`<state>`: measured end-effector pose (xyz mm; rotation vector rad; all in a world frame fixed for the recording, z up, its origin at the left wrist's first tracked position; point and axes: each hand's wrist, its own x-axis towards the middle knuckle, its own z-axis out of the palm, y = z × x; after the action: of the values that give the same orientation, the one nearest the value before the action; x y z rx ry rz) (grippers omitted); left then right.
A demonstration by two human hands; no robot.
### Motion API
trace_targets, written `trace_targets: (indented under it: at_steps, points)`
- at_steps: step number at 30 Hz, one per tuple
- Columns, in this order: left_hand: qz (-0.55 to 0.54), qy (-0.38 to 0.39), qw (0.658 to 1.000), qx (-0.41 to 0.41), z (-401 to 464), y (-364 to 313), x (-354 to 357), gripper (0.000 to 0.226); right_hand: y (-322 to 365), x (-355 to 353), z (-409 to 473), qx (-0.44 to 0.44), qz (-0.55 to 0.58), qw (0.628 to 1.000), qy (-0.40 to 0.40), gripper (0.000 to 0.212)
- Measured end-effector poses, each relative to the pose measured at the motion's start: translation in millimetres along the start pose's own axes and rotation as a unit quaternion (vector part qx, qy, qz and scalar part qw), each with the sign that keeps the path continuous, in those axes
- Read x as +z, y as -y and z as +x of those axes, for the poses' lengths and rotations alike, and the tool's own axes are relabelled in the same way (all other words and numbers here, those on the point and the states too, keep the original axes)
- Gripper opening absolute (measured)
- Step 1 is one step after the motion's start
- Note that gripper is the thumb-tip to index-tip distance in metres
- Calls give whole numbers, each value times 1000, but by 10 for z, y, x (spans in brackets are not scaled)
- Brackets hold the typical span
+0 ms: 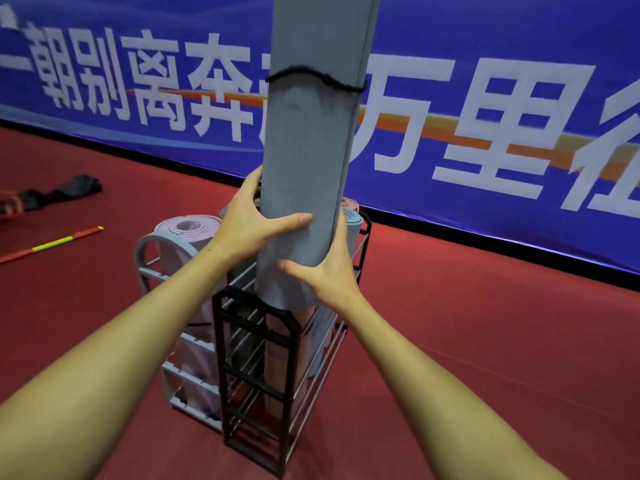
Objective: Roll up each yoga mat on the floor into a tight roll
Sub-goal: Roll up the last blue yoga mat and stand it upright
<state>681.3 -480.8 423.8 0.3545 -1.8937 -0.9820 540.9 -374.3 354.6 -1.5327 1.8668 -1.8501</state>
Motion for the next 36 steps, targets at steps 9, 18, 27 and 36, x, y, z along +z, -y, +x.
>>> trace_targets:
  at_steps: [9,18,27,36]
  points:
    - [7,1,1000,-21,129,102,-2,107,-60,-14,164,9,3,1000,22,139]
    - [38,-34,998,-30,54,138,23,108,-324,-99,-1,106,68,984,128,122]
    - [31,-32,998,-35,150,218,44,98,-470,-199,202,108,67,977,173,105]
    - [4,-18,999,-46,154,466,1,98,-545,-203,291,86,21,982,166,91]
